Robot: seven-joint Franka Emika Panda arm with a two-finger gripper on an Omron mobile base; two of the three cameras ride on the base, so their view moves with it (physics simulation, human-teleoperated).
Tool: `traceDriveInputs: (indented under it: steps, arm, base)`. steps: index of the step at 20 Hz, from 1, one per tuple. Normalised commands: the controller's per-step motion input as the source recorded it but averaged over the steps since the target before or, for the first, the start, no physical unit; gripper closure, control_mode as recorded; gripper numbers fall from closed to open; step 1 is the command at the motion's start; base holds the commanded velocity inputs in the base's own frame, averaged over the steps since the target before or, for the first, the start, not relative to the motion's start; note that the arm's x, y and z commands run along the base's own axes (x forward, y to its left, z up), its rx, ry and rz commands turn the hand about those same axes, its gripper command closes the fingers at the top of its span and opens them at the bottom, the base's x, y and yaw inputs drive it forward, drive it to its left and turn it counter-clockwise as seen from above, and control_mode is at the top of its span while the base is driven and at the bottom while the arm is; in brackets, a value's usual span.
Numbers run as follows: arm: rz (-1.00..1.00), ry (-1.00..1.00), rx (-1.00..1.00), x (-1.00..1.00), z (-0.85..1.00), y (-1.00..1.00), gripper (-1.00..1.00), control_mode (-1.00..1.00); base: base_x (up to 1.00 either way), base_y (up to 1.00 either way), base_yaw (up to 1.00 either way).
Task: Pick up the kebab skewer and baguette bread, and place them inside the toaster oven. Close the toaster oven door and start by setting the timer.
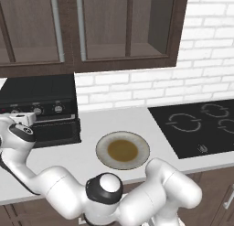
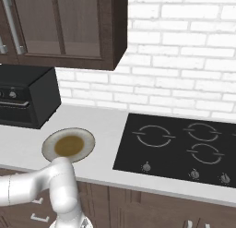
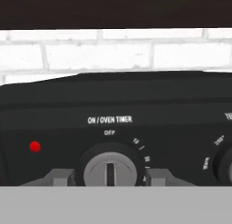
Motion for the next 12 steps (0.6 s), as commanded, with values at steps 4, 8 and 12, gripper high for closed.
traceDriveInputs:
  steps: [4, 8, 12]
  arm:
    - [0.00, 0.00, 0.00, -0.06, 0.00, 0.00, 1.00, -1.00]
    - [-0.02, 0.00, 0.00, -0.03, 0.00, 0.00, 1.00, -1.00]
    - [-0.06, 0.00, 0.00, -0.05, 0.00, 0.00, 1.00, -1.00]
  base:
    - [0.00, 0.00, 0.00]
    - [0.00, 0.00, 0.00]
    - [0.00, 0.00, 0.00]
